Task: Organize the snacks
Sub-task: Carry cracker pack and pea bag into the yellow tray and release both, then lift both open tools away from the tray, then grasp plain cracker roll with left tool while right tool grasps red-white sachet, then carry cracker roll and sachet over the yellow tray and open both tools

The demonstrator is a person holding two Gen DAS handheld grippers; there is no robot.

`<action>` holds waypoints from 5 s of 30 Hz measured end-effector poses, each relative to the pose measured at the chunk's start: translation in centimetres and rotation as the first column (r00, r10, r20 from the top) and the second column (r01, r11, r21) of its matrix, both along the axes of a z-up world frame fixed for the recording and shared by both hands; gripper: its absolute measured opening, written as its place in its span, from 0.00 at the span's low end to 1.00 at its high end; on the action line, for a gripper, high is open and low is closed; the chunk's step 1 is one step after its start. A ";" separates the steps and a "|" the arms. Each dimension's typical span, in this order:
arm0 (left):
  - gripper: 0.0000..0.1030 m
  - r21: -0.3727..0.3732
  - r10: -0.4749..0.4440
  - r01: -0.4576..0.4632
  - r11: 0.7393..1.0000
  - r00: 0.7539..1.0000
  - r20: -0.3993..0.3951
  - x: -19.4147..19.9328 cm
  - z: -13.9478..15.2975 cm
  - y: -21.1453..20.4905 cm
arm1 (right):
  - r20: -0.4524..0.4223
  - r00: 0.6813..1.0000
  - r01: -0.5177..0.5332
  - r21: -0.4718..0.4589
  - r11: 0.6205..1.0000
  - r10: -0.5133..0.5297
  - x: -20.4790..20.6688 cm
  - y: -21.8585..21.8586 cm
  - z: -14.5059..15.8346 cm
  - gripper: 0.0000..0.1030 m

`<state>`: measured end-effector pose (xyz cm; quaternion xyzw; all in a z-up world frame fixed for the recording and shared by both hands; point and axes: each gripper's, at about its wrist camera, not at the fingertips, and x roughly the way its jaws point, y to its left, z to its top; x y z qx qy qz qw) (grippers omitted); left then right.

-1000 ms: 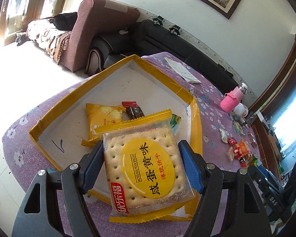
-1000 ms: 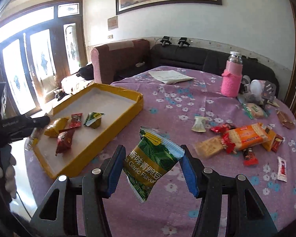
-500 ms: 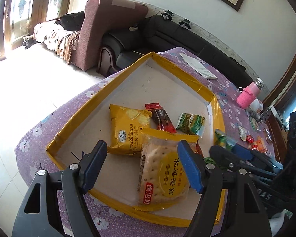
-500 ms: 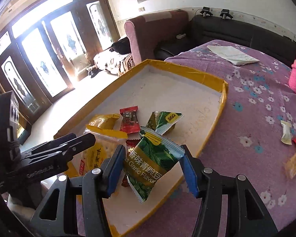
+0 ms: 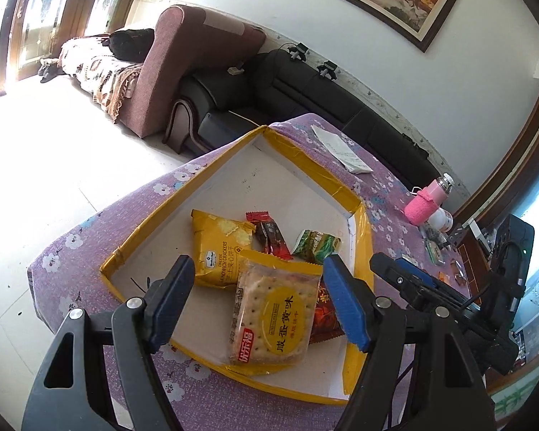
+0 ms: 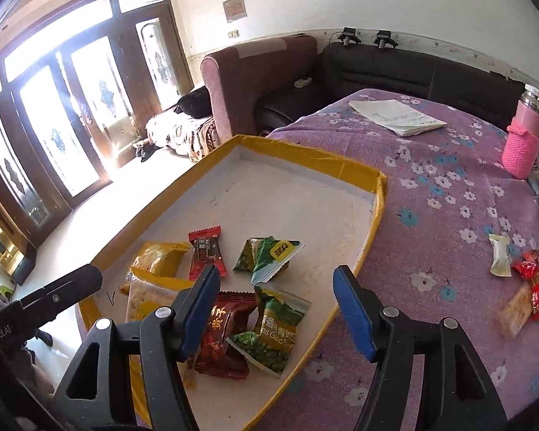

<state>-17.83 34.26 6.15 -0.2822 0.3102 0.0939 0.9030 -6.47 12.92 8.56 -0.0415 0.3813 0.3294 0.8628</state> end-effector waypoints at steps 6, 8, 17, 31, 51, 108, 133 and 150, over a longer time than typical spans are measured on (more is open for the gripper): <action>0.72 0.060 -0.047 0.046 0.997 0.999 0.021 0.0 1.5 -2.6 | 0.005 0.998 0.067 0.059 0.996 -0.068 -0.7 -4.8 1.1 0.65; 0.74 0.087 -0.064 0.061 0.994 0.997 0.032 0.0 2.3 -3.9 | 0.019 0.995 0.097 0.073 0.993 -0.099 -1.2 -7.0 1.5 0.65; 0.76 0.140 -0.232 0.210 0.968 0.959 0.164 -1.9 6.5 -9.5 | 0.088 0.944 0.307 0.127 0.943 -0.319 -4.1 -20.5 4.6 0.69; 0.76 0.436 -0.061 -0.116 0.893 0.926 0.373 -10.0 23.0 -8.3 | 0.266 0.790 0.438 0.385 0.812 -0.552 -14.0 -41.7 21.2 0.72; 0.89 0.516 -0.202 0.065 0.854 0.956 0.213 2.5 20.2 -11.5 | -0.008 0.804 0.576 0.262 0.774 -0.595 -3.3 -46.0 13.0 0.80; 0.41 0.286 -0.629 0.717 0.636 0.696 -0.346 19.2 -4.3 -33.9 | -0.215 0.841 0.525 0.100 0.845 -0.497 8.6 -40.0 -5.5 0.30; 0.30 0.533 -0.517 0.520 0.668 0.839 -0.171 9.2 2.9 -30.5 | -0.205 0.837 0.542 0.189 0.819 -0.507 7.9 -41.1 -4.9 0.30; 0.30 0.341 -0.295 0.290 0.894 0.955 -0.040 10.6 7.1 -9.0 | -0.094 0.976 0.211 0.213 0.954 -0.195 3.3 -21.1 6.2 0.29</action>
